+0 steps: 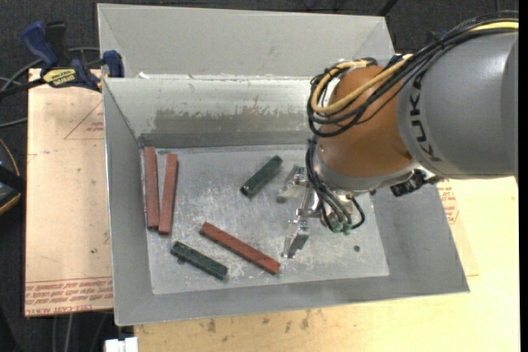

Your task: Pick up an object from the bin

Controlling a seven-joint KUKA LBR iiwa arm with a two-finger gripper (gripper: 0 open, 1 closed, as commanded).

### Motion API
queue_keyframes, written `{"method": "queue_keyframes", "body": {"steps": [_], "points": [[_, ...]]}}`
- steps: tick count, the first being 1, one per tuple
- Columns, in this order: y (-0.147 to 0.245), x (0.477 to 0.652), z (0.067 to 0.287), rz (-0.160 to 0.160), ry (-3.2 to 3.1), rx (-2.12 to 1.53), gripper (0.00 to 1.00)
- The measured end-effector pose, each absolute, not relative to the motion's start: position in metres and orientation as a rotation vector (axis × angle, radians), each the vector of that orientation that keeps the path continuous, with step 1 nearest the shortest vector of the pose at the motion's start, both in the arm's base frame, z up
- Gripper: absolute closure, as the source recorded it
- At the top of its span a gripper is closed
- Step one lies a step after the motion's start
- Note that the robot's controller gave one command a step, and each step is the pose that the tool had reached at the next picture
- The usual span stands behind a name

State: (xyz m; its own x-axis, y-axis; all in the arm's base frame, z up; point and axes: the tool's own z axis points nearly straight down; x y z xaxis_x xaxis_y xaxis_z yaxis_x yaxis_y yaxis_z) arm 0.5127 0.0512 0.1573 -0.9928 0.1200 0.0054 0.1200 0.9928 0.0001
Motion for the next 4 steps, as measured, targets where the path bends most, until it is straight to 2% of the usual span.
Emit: {"method": "queue_keyframes", "body": {"steps": [1,2,3,4], "points": [[0.051,0.514,0.159,-0.001,-3.135,-0.19,0.0],[0.078,0.483,0.075,-0.004,-3.145,-0.039,1.0],[0.078,0.483,0.075,-0.004,-3.145,-0.039,1.0],[0.086,0.496,0.276,-0.001,-3.141,-0.01,1.0]]}}
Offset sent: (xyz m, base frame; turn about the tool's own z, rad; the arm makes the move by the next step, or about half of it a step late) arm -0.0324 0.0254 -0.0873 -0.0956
